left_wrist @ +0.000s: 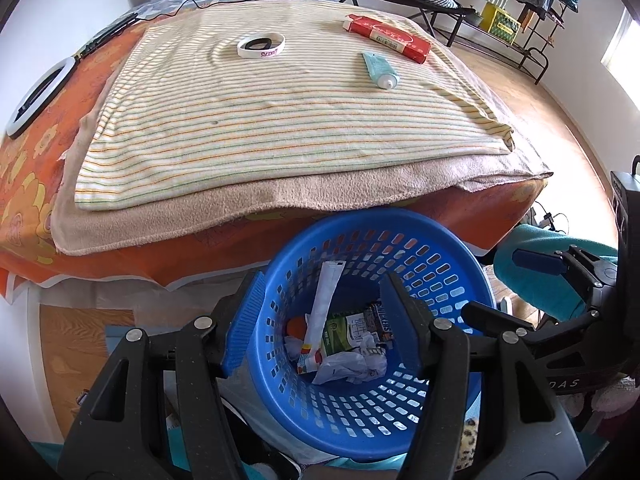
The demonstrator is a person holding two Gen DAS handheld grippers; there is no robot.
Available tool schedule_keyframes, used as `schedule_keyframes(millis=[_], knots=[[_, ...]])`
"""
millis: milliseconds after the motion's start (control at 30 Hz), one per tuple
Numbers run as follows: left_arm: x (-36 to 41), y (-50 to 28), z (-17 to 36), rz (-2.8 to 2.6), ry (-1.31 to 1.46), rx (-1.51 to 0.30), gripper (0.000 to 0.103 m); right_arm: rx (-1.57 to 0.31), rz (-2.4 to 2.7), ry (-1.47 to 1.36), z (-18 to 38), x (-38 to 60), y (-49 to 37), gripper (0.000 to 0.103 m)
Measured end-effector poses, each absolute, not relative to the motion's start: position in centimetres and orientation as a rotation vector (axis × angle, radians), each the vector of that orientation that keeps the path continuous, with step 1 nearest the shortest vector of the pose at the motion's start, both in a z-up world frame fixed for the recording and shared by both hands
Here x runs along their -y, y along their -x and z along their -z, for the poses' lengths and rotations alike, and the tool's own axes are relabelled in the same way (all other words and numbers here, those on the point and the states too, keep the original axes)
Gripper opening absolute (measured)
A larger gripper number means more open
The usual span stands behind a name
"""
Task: Collect trash
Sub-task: 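Move both tools back over the bed toward the tubes and hair tie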
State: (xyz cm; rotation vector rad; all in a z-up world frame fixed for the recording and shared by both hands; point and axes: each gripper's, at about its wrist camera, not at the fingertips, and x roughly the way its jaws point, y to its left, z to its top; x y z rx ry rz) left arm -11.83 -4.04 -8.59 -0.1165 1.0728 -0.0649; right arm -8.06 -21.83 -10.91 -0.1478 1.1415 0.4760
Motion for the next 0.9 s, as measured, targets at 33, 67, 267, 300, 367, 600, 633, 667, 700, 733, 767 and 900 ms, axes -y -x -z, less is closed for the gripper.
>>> schedule_keyframes(millis=[33, 67, 267, 300, 367, 600, 633, 667, 700, 733, 767, 900], knots=[[4.0, 11.6, 8.3, 0.069, 0.121, -1.069, 0.062, -1.143, -0.473, 0.143, 10.6, 21.9, 7.8, 0.097], [3.8, 11.3, 8.0, 0.073, 0.126, -1.067, 0.062, -1.145, -0.469, 0.14, 10.4, 21.9, 7.5, 0.097], [2.6, 8.9, 6.0, 0.065, 0.147, -1.033, 0.062, -1.112, -0.454, 0.154, 8.3, 21.9, 5.7, 0.098], [2.3, 8.4, 5.7, 0.06, 0.148, -1.025, 0.062, -1.101, -0.454, 0.151, 7.9, 21.9, 5.3, 0.097], [1.6, 7.4, 5.0, 0.045, 0.148, -1.009, 0.062, -1.074, -0.452, 0.142, 7.1, 21.9, 4.5, 0.097], [-0.7, 3.3, 3.3, 0.004, 0.144, -0.974, 0.062, -0.978, -0.435, 0.109, 5.1, 21.3, 1.1, 0.097], [-1.0, 2.7, 3.2, 0.001, 0.147, -0.971, 0.062, -0.968, -0.443, 0.105, 4.9, 21.1, 0.5, 0.097], [-1.3, 2.1, 3.1, -0.002, 0.154, -0.97, 0.062, -0.958, -0.446, 0.107, 4.7, 20.9, 0.0, 0.097], [-1.7, 1.5, 3.0, -0.007, 0.163, -0.969, 0.062, -0.948, -0.447, 0.111, 4.6, 20.7, -0.6, 0.097], [-2.1, 1.0, 2.9, -0.013, 0.17, -0.967, 0.062, -0.941, -0.447, 0.114, 4.4, 20.5, -1.1, 0.097], [-2.4, 0.4, 2.9, -0.018, 0.173, -0.966, 0.062, -0.937, -0.445, 0.118, 4.3, 20.3, -1.7, 0.097], [-3.7, -2.3, 3.0, -0.029, 0.171, -0.965, 0.062, -0.936, -0.432, 0.126, 4.3, 19.5, -4.2, 0.097]])
